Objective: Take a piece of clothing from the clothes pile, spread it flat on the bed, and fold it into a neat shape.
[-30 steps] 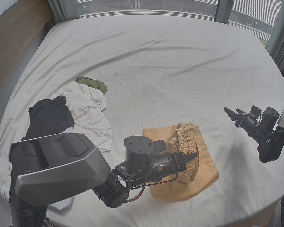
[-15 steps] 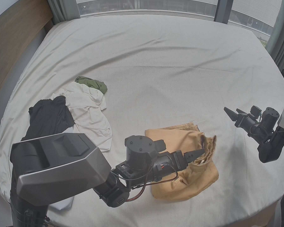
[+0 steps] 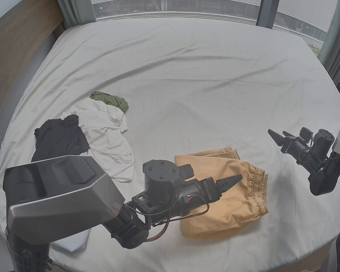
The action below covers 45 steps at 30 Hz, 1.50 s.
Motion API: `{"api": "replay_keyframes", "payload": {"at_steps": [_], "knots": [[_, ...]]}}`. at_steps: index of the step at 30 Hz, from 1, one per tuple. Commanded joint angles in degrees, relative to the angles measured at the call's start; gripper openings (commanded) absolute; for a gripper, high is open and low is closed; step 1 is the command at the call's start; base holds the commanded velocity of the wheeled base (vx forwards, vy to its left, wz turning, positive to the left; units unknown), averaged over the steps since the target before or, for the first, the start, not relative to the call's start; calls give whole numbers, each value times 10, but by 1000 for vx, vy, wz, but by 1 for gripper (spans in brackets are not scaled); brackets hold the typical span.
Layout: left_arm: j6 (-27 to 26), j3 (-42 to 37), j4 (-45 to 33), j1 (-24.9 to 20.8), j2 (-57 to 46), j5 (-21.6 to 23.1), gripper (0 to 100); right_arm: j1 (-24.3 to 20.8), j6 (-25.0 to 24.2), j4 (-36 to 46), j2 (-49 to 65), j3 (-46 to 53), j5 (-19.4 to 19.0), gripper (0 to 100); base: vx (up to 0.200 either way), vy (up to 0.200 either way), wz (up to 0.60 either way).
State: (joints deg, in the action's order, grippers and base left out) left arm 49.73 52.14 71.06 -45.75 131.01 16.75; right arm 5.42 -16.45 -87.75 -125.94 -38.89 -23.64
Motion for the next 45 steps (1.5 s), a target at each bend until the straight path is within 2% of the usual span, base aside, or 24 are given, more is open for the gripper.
{"api": "replay_keyframes", "payload": {"at_steps": [1, 18, 21, 22, 24, 31, 38, 45], "knots": [[-21, -57, 9, 26, -63, -1, 100, -4, 1, 0, 0, 19, -2, 100, 0, 0, 0], [-60, -259, 42, 124, -271, 13, 100, -33, 3, 4, 7, 85, -4, 100, 0, 0, 0], [-60, -259, 42, 124, -271, 13, 100, -34, 3, 4, 7, 86, -4, 100, 0, 0, 0], [-73, -290, 51, 145, -280, 28, 100, -41, 5, 1, 7, 107, -4, 100, 0, 0, 0], [-88, -298, 55, 153, -280, 33, 100, -44, 8, 1, 7, 113, -4, 100, 0, 0, 0], [-111, -310, 56, 160, -286, 33, 100, -54, 10, 2, 5, 122, -4, 100, 0, 0, 0], [-155, -347, 56, 168, -278, 36, 100, -74, 11, 2, 7, 143, -4, 100, 0, 0, 0], [-162, -353, 59, 178, -254, 48, 100, -79, 26, 7, 5, 181, -4, 100, 0, 0, 0]]}}
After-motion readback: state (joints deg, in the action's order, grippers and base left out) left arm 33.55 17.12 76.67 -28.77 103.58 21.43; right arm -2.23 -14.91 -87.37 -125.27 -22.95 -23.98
